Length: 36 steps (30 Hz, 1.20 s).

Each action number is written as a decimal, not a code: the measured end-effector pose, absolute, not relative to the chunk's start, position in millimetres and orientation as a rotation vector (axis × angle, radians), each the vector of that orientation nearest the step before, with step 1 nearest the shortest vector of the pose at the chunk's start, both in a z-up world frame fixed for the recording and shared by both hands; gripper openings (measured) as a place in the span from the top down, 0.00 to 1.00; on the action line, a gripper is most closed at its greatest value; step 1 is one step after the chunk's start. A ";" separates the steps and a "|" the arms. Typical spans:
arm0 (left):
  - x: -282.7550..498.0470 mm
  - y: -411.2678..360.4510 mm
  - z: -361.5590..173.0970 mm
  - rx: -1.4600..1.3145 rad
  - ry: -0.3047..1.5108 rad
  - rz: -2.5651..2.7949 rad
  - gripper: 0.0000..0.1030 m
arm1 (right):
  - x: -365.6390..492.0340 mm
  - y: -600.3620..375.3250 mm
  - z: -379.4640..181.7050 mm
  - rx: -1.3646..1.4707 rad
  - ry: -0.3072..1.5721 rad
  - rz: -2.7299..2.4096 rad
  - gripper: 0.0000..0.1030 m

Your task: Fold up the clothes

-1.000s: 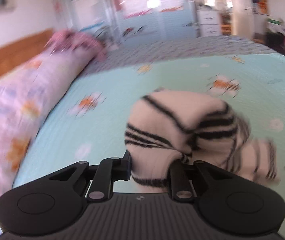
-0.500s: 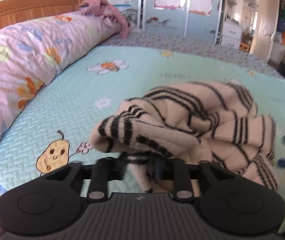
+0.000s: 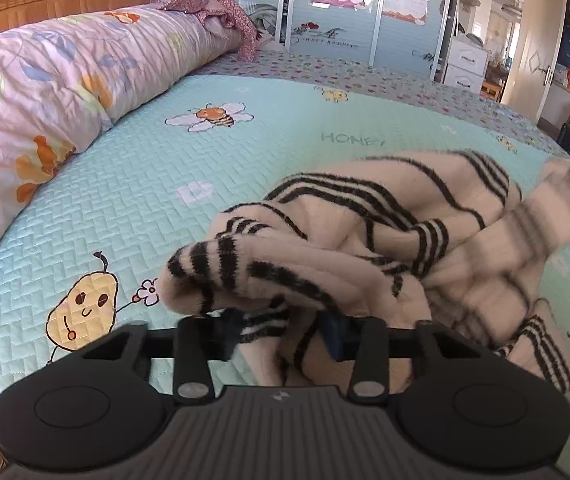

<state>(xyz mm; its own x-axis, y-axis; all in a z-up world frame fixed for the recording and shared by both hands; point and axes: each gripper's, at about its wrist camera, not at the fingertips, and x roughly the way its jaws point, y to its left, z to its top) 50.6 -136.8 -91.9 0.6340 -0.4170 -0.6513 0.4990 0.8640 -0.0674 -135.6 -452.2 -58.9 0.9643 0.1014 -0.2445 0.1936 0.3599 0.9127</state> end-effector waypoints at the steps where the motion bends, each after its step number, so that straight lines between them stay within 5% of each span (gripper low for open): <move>1: 49.2 -136.0 -89.0 0.118 0.704 -0.529 0.66 | -143.0 -456.9 -41.3 1.186 0.224 -0.056 0.92; 10: 30.2 -144.4 -57.2 0.102 0.615 -0.582 0.68 | -272.3 -511.4 75.3 0.950 -0.191 -0.179 0.95; 12: 26.3 -147.2 -56.3 0.101 0.614 -0.590 0.68 | -289.7 -520.0 62.6 0.939 -0.115 -0.283 0.84; 13: 24.6 -148.7 -58.3 0.100 0.622 -0.592 0.67 | -295.7 -522.8 50.6 0.954 -0.067 -0.336 0.65; 15: 20.9 -151.1 -62.3 0.105 0.634 -0.597 0.64 | -309.0 -523.6 17.1 1.005 0.038 -0.413 0.46; 24: 24.8 -146.5 -74.1 0.131 0.675 -0.545 0.56 | -264.3 -449.6 -79.0 1.153 0.419 -0.199 0.44; 36: 27.0 -116.0 -95.0 0.132 0.715 -0.514 0.52 | -123.6 -309.3 -60.3 0.103 0.649 -0.109 0.41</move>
